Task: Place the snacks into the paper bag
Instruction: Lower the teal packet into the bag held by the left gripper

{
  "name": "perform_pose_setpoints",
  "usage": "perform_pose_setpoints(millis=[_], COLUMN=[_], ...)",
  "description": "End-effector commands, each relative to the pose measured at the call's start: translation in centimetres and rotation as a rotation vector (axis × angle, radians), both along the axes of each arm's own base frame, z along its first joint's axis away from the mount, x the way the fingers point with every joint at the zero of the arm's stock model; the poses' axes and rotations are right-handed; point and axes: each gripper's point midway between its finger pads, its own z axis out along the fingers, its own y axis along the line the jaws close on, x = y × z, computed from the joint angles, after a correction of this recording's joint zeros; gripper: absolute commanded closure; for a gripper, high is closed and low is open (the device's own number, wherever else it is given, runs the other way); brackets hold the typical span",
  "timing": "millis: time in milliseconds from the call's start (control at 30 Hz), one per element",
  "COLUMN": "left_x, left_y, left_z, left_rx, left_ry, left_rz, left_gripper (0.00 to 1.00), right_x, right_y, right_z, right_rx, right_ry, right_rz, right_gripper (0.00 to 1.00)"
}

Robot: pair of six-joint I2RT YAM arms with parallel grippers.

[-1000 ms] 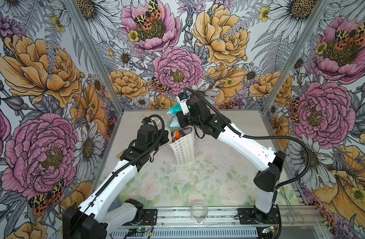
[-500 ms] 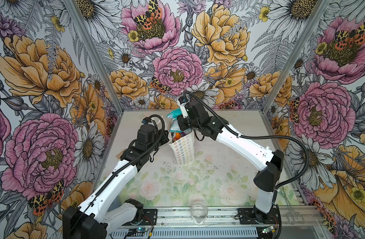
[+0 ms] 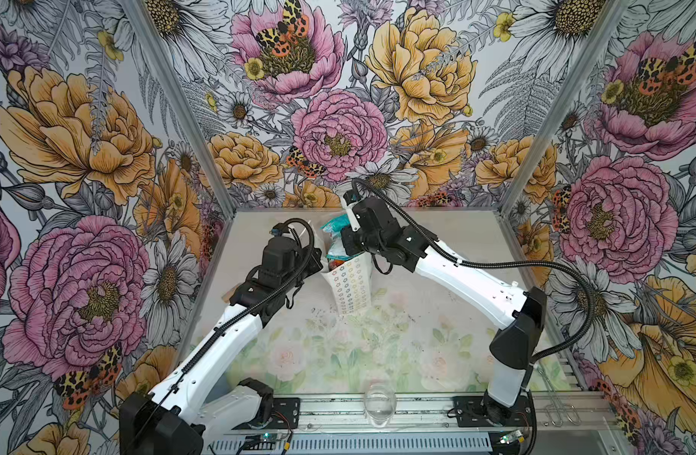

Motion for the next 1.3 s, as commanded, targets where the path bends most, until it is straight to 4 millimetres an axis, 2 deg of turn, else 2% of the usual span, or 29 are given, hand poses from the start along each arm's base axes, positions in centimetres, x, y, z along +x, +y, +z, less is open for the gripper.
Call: perform_pose_setpoints(millis=[0,300,800,1167,1267], left_x=[0.5,0.5,0.8,0.7,0.7], left_y=[0.1,0.2,0.1,0.1,-0.1], left_z=[2.2,2.6,2.5,2.6,2.7], left_rx=[-0.038,-0.046,-0.047,-0.050,-0.052], left_ry=[-0.079,-0.089,-0.087,-0.090,-0.093], left_rz=[0.031,0.044,0.049,0.054,0.049], left_gripper=[1.00,1.00,1.00,1.00,1.00], right_x=[-1.2,-2.2,-2.1,-2.7,-2.8], right_y=[-0.6,-0.4,0.2,-0.3,-0.1], right_z=[3.8,2.3,-0.5,-1.2,-1.2], right_rx=[0.045,-0.027,-0.118,-0.165,-0.167], right_ry=[-0.035,0.028,0.111,0.171,0.174], right_rz=[-0.006,0.010,0.018,0.000,0.003], right_gripper=[1.00,1.00,1.00,1.00,0.97])
